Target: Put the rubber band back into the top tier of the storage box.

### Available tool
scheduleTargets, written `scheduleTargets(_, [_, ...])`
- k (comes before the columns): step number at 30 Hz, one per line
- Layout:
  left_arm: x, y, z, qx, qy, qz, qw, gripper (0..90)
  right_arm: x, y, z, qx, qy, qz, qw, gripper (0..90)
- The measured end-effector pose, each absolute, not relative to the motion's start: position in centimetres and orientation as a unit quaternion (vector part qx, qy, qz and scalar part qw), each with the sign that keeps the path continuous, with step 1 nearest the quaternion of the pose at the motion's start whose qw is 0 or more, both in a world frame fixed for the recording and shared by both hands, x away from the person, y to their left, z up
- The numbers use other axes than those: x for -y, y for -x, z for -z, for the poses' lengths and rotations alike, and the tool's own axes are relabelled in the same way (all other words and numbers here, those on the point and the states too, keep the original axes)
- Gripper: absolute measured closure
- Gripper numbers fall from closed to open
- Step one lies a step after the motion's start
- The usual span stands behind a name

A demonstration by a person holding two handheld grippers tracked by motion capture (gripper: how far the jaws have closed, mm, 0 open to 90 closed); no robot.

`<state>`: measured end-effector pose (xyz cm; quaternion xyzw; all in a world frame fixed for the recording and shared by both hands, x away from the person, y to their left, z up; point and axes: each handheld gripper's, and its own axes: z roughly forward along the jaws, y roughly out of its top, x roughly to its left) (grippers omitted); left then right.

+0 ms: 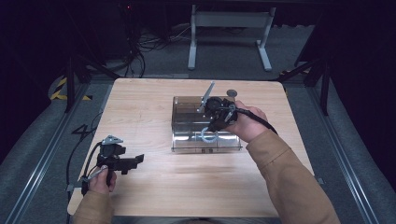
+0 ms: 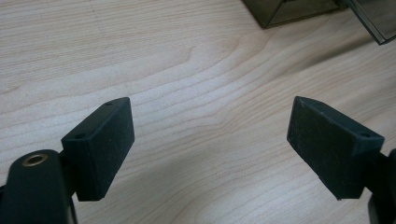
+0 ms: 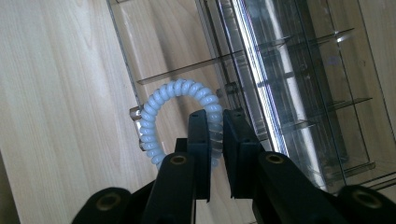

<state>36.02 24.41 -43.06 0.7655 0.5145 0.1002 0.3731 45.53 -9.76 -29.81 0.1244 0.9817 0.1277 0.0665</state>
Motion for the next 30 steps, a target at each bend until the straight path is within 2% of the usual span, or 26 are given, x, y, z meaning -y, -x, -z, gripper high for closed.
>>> scheduleTargets(30, [-24.2, -36.2, 43.1, -0.51, -0.768, -0.098, 0.374, 15.7, 9.0, -46.8, 33.3, -0.981, -0.137, -0.127, 0.052, 82.2])
